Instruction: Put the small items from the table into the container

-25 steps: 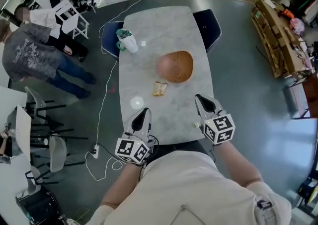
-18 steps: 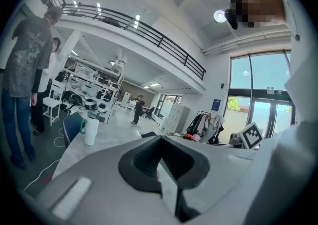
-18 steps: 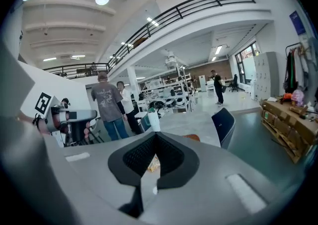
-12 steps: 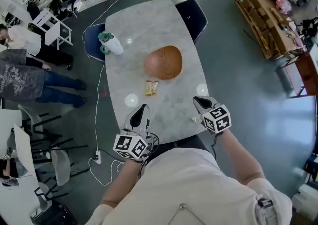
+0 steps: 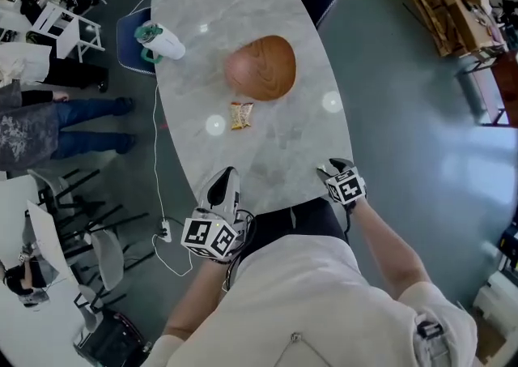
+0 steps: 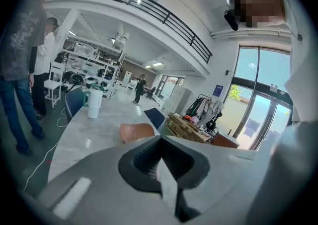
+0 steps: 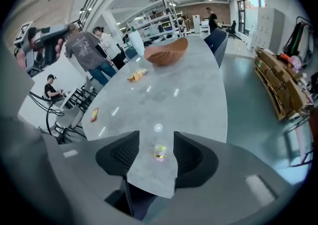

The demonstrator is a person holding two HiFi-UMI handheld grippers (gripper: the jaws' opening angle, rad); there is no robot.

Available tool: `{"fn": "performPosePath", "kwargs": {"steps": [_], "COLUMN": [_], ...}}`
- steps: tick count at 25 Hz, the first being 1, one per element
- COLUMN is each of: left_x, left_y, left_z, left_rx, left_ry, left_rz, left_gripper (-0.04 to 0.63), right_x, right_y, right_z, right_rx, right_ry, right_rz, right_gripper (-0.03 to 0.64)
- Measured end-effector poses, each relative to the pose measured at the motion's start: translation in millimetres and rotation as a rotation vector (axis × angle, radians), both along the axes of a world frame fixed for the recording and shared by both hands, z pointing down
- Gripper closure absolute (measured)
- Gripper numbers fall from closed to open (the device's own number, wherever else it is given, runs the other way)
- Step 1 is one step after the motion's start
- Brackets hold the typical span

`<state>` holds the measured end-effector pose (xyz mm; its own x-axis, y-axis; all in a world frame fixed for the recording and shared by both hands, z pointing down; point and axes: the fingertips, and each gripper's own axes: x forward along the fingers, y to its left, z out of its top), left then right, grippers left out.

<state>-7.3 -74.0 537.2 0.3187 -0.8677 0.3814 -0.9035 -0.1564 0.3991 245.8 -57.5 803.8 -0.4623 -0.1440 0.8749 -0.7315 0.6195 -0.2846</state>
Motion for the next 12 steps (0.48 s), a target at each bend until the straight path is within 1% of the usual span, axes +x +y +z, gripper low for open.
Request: {"fn": "performPosePath", "kwargs": {"steps": [3,7,12], "left_x": [0,-1,1], "left_y": [7,18,30], "left_z": [15,33,47], "left_rx": [-0.036,-0.08,-0.113], "left_ry": [0.0,0.003,0.005], "left_rz": [0.0,-0.009,-0.011], "left_gripper": [0.592,0.592,0.592], "right_x": [5,9,7], "right_y": [10,15,18], "right_z": [28,47,60], "right_rx": [-0.018,-0.013,-0.011], "right_ry": [0.066,0.131,0.155], "right_rz": [0.013,0.037,0.068], "right_gripper": [0.354,0.347,0.347]}}
